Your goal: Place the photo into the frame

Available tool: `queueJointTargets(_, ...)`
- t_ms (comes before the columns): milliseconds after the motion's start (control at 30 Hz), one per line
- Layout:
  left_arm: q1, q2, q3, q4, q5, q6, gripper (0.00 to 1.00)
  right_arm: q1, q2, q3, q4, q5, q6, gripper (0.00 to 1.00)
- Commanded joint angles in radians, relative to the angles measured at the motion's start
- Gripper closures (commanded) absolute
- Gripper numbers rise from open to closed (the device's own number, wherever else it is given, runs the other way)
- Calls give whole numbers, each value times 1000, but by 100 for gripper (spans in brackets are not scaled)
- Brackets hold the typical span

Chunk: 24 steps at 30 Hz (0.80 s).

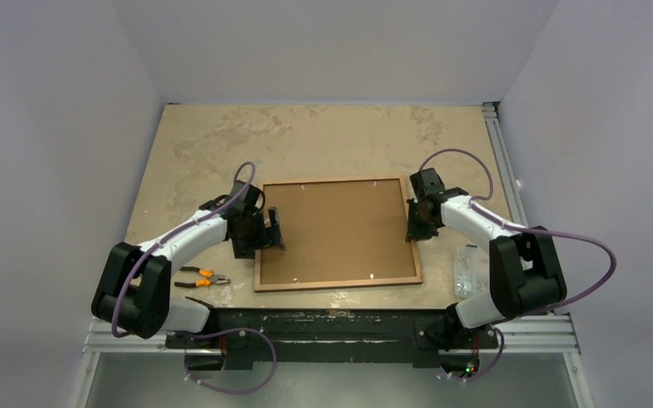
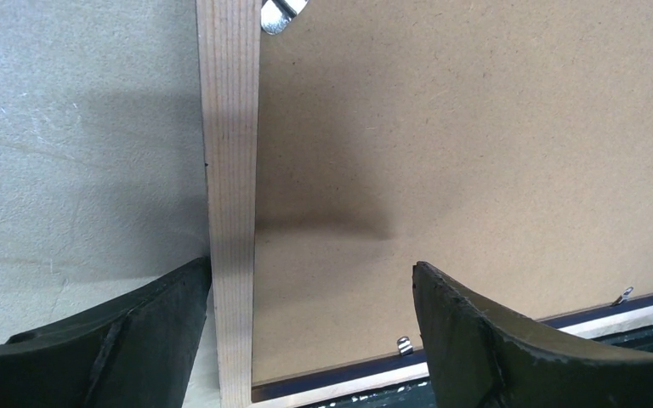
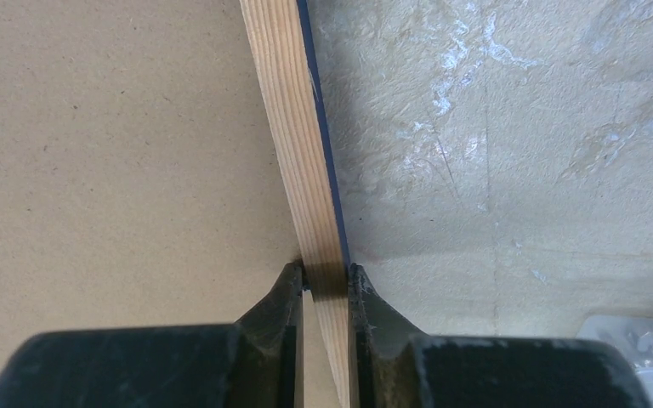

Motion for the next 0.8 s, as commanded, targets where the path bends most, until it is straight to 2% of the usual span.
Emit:
queueJointTargets(0, 17, -4, 32, 39, 22, 19, 15, 24, 25, -17, 14, 11, 6, 100)
queueJointTargets(133, 46, -2, 73, 19, 19, 29, 14, 24, 7, -2, 18, -47, 1, 100)
queueJointTargets(167, 53, -1, 91, 9, 11, 33, 14, 24, 1, 1, 20, -66, 5, 97)
queueJointTargets(333, 85, 21, 200, -36, -27, 51, 14, 24, -34, 14, 24, -117, 9, 43)
queueJointTargets(433, 94, 66, 274, -64, -64, 68, 14, 24, -47, 24, 21, -131, 13, 25)
queueJointTargets(567, 102, 160, 360, -86, -114, 92, 13, 24, -66, 31, 21, -145, 21, 16)
queueJointTargets(767, 104, 295, 443, -105, -169, 127, 15, 23, -78, 28, 24, -163, 24, 13)
